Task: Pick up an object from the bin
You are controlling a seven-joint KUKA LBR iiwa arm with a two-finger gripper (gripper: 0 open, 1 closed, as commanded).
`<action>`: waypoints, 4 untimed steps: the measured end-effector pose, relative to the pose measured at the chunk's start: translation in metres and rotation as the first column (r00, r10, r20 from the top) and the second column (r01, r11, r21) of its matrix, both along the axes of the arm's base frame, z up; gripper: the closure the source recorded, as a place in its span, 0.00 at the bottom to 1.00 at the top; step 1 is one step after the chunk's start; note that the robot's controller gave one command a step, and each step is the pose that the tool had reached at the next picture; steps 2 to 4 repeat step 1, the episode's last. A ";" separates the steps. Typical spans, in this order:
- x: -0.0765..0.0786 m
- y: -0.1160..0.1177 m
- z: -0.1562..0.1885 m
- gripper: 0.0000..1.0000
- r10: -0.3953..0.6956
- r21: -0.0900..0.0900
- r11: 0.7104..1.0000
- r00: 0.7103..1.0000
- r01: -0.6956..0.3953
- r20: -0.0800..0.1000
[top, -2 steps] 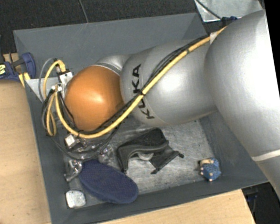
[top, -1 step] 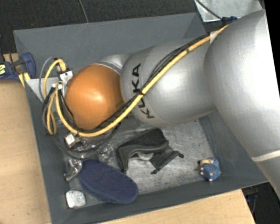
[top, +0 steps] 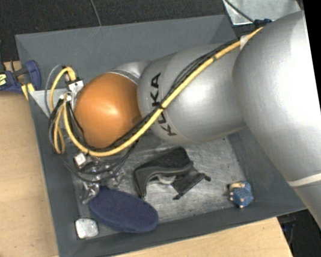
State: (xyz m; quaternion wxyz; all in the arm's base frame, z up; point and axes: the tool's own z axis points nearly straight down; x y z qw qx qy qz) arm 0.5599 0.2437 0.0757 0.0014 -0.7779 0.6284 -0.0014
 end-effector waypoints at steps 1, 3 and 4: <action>0.002 0.001 0.108 1.00 -0.002 0.005 1.000 1.000 0.002 0.005; 0.002 0.001 0.108 1.00 -0.002 0.005 1.000 1.000 0.002 0.005; 0.002 0.001 0.108 1.00 -0.002 0.005 1.000 1.000 0.002 0.005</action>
Offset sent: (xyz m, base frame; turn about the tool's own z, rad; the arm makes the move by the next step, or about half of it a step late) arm 0.0000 0.0000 0.1030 0.0000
